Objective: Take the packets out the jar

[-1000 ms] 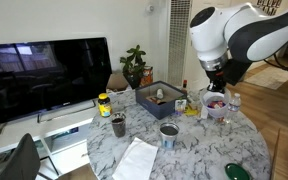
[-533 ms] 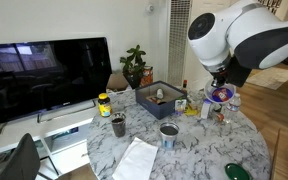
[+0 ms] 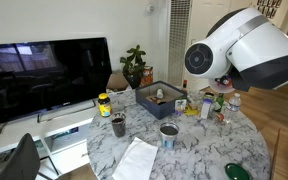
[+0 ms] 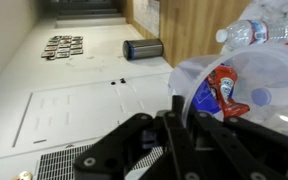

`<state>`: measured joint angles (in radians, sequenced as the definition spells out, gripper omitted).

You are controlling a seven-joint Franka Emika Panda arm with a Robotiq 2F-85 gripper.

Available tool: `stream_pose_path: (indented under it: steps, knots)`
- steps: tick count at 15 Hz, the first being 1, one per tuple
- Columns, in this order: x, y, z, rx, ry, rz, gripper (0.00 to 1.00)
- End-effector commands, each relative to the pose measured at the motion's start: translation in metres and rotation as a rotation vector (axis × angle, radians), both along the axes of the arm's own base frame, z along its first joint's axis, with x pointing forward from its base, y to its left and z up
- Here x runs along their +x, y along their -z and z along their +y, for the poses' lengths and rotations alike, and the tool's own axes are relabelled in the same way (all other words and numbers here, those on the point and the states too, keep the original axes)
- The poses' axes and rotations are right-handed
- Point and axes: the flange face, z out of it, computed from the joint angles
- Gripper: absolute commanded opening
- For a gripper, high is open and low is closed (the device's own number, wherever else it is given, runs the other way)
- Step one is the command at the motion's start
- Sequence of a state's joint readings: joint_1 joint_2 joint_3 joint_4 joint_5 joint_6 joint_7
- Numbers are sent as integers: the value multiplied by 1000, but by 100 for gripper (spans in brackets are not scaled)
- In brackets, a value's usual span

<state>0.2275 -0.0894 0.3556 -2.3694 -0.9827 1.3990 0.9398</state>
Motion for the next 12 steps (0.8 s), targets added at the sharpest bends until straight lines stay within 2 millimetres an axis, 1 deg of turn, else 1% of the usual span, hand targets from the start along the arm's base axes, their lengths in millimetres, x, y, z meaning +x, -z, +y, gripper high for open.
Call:
stream_pose_path:
  steps: [1, 12]
  knots:
    - [3, 5, 8, -190, -39, -35, 1]
    - [6, 2, 17, -708, -130, -186, 1]
